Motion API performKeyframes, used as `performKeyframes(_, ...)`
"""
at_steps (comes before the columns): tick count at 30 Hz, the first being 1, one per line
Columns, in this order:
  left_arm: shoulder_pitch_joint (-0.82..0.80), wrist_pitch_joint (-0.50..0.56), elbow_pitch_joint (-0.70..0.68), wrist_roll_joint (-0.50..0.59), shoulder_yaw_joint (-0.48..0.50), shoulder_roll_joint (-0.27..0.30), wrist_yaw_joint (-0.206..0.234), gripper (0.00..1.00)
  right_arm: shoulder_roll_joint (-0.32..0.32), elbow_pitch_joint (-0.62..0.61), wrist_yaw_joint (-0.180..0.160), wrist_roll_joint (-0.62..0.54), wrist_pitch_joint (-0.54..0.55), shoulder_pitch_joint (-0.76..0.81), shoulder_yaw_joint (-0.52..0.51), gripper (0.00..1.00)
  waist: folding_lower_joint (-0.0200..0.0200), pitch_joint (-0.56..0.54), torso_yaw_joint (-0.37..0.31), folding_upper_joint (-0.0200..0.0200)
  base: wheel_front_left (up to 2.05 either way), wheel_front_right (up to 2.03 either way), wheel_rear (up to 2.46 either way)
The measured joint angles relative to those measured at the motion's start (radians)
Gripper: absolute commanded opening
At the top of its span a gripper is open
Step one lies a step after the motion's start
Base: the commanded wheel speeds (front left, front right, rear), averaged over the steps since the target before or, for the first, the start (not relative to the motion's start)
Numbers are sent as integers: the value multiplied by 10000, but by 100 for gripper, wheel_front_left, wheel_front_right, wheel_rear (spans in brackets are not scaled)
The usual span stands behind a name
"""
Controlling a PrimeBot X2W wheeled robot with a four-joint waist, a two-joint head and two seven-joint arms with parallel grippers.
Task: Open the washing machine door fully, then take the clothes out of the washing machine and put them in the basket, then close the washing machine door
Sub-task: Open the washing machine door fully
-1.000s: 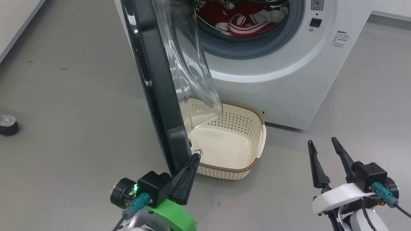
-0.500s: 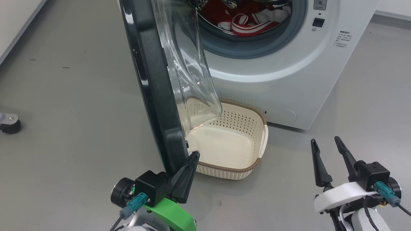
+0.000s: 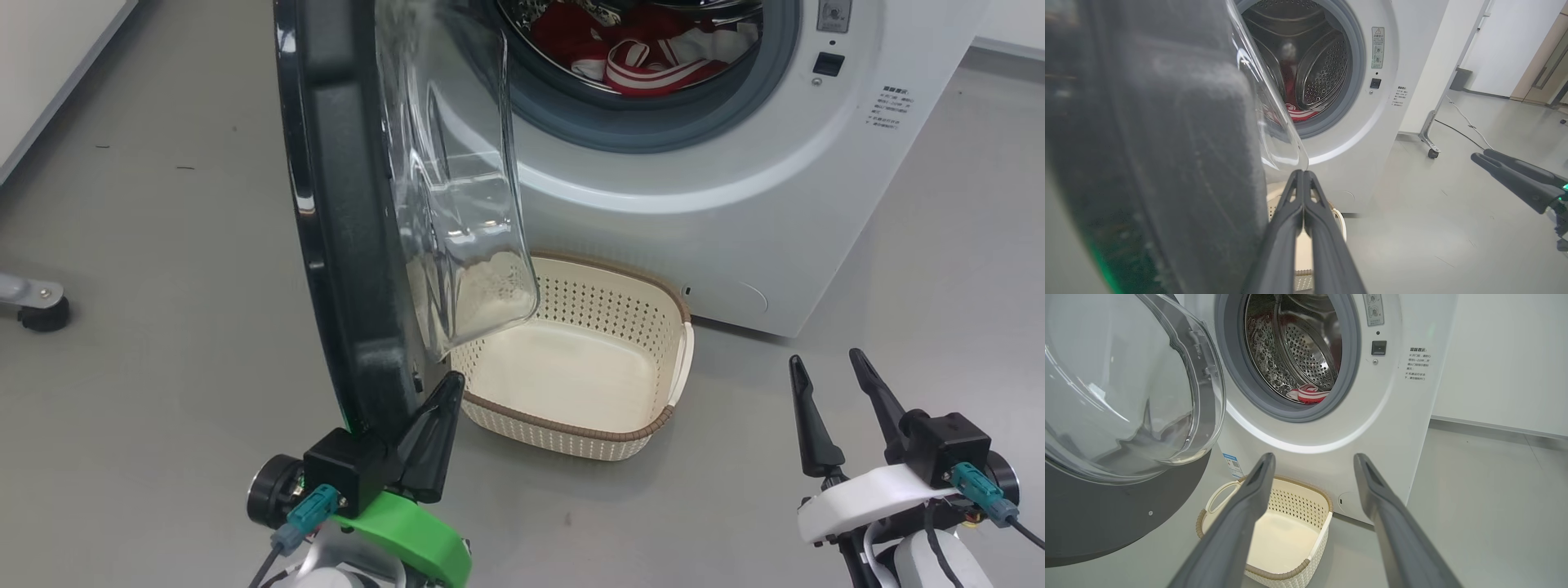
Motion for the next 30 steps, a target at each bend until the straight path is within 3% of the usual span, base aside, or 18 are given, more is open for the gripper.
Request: performKeyframes(30,219,-1110,408,-44,3022,318,345,0,73,-40,94,-280,0,-2,-92,100,0,227,16,0,0,0,0)
